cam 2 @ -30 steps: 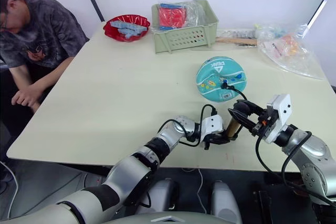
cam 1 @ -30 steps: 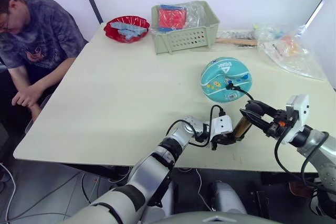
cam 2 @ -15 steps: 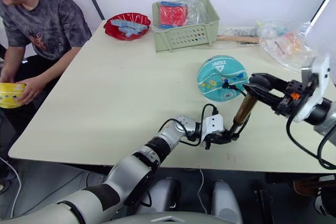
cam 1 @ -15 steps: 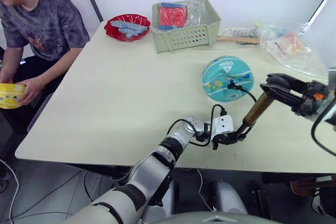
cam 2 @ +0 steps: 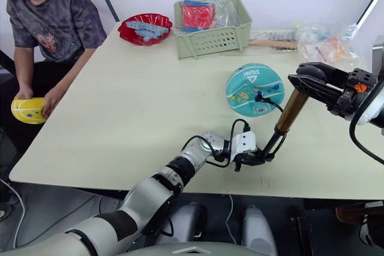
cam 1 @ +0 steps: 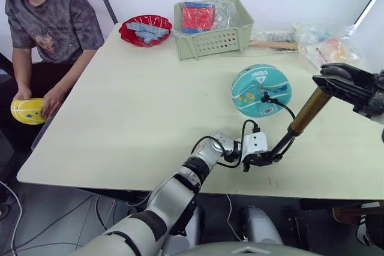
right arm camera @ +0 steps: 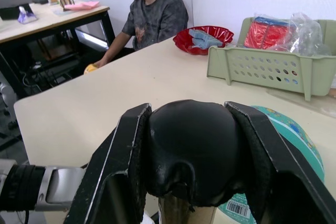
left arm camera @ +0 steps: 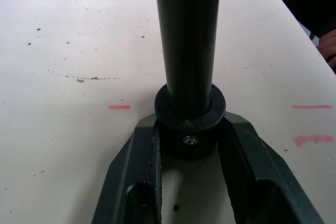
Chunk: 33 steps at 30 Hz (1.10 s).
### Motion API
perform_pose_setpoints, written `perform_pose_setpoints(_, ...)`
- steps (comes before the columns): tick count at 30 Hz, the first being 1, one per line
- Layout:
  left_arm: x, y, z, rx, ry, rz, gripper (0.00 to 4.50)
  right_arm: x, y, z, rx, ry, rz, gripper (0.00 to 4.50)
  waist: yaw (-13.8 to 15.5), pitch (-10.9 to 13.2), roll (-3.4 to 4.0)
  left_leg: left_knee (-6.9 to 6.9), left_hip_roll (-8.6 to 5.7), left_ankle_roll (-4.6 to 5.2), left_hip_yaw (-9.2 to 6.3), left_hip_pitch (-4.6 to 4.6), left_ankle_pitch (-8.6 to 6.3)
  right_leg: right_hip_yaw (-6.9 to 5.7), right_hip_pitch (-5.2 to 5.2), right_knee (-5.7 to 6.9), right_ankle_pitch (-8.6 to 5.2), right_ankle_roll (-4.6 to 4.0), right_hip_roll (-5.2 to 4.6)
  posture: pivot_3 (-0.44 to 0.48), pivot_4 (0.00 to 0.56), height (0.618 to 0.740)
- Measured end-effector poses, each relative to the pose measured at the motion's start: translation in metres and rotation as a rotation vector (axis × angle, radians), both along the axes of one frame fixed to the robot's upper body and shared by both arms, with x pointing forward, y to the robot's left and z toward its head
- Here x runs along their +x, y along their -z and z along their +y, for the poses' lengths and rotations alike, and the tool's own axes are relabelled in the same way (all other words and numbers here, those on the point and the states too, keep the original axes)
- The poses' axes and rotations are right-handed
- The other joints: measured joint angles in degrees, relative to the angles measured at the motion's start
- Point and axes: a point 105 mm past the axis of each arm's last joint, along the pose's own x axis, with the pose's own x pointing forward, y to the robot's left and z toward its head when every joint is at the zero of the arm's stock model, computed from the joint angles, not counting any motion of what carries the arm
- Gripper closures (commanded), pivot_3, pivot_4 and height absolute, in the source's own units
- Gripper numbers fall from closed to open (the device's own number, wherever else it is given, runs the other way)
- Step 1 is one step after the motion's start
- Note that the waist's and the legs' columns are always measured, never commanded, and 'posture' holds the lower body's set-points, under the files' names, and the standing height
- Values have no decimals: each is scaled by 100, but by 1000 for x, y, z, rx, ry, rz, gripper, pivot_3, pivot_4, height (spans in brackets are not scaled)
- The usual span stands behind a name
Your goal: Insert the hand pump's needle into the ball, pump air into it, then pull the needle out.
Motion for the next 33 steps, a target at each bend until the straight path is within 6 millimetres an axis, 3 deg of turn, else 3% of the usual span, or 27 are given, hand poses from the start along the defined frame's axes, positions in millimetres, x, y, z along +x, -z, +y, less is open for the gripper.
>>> perform_pose_setpoints(21,0,5,3,20,-19,12,3405,6,135,19,7,106,96,2779,-17,-67,-56,1,5,-1,-1,21,0,1,12,4,-1,-1,20,0,150,738)
perform_pose_setpoints(27,1,5,4,22,-21,13,3405,8,136,22,-5,102,66,2779,-19,-71,-54,0,6,-1,-2,26,0,2,16,5,-1,-1,22,0,150,738)
perform_pose_setpoints(33,0,4,2,18,-16,11,3405,11,121,17,-15,79,104,2779,-9,-62,-41,2,4,-1,-1,14,0,3,7,5,0,-1,18,0,150,738)
